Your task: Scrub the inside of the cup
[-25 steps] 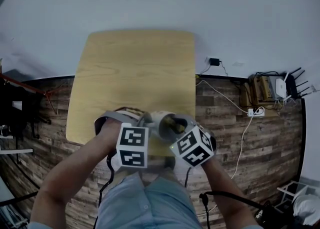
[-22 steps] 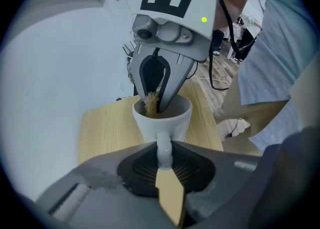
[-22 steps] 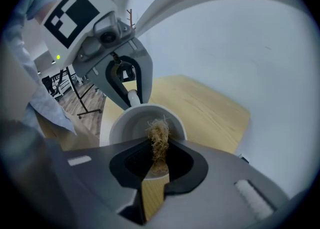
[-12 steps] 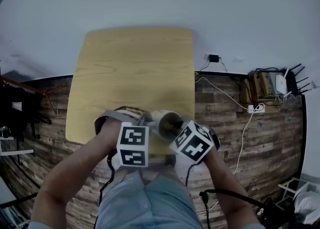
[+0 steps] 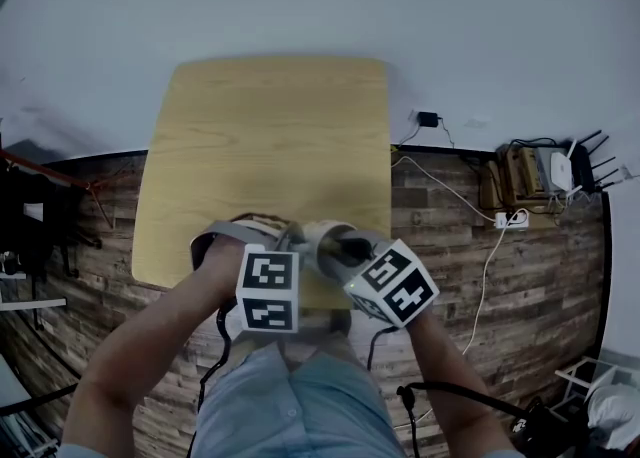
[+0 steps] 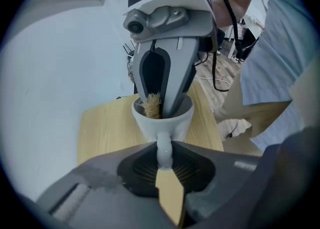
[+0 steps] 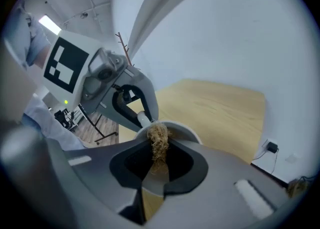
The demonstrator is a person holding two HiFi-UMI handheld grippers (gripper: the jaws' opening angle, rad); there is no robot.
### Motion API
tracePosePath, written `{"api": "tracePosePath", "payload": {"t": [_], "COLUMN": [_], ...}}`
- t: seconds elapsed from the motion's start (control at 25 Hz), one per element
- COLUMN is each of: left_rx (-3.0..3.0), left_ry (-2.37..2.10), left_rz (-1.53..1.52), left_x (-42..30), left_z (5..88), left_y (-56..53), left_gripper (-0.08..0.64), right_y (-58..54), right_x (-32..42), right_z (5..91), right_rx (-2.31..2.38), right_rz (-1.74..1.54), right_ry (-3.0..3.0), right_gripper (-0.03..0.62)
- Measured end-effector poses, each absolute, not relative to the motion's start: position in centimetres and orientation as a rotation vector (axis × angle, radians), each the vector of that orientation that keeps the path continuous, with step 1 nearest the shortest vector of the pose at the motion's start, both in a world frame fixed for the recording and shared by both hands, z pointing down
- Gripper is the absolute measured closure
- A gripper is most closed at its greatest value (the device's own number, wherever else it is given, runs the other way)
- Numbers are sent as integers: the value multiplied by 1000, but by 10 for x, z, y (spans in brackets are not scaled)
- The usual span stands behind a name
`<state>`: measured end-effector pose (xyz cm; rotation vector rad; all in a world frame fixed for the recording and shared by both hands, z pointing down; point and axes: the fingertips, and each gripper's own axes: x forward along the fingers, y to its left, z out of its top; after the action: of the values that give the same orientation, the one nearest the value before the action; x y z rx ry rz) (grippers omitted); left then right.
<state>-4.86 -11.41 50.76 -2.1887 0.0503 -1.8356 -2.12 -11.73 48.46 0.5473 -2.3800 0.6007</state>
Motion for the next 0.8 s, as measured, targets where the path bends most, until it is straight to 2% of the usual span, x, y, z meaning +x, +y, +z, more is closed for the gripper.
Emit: {"api": "tracePosePath", "payload": {"t": [0.48,0.8], "left_rx": [-2181,-2177], "left_ry": [68,70], "left_rz": [-1840,-1839], "left_x": [-51,-50], "left_z": [508,507], "left_y": [-115,-115], "left_gripper": [492,494], "right_y": [-125,-106], "right_x": [-2,13], "right_z": [477,497], "right_rx": [638,612], "right_rz": [247,272], "right_ry": [-2279,-2160], "right_gripper": [537,537]}}
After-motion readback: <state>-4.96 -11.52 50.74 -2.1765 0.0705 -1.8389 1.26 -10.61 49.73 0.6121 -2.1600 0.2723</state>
